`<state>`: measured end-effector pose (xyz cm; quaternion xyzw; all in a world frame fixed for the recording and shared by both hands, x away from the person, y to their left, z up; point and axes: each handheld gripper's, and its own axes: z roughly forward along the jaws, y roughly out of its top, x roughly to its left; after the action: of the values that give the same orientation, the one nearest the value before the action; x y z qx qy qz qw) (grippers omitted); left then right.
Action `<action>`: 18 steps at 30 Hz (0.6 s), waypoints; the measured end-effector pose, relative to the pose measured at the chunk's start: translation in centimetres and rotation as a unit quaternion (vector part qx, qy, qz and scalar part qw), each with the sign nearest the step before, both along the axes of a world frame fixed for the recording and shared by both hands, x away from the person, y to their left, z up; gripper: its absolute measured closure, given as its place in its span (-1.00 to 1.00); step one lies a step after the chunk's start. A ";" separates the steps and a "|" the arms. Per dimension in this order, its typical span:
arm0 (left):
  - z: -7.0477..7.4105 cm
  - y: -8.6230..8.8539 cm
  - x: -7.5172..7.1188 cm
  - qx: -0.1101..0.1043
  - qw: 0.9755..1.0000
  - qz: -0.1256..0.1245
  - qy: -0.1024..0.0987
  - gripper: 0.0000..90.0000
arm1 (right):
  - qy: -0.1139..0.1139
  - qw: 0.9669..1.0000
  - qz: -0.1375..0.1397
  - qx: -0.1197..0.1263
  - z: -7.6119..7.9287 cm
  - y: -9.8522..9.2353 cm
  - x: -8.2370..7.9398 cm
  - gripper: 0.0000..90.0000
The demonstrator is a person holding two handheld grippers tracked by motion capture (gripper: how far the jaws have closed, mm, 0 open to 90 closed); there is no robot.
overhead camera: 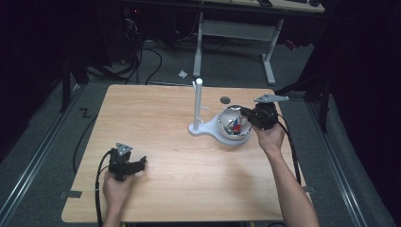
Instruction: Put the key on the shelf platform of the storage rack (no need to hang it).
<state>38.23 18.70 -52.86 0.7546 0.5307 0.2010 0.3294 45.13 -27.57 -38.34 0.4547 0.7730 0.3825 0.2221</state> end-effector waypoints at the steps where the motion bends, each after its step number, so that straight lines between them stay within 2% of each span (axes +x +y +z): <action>1: 0.0 0.0 0.0 0.000 1.000 0.000 0.000 -0.49 | 0.000 1.000 0.000 0.000 0.0 0.0 0.0 0.96; 6: 0.0 0.0 0.0 0.001 1.000 0.001 -0.001 -0.49 | 0.015 1.000 -0.004 0.006 -0.9 -0.4 0.2 0.96; 18: 0.0 0.0 0.0 0.000 1.000 0.001 -0.001 -0.49 | 0.030 0.999 -0.019 0.006 -2.3 -0.2 1.4 0.95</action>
<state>38.23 18.68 -52.87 0.7543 0.5308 0.2019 0.3292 46.56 -27.79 -40.65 0.4822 0.7683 0.3686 0.2034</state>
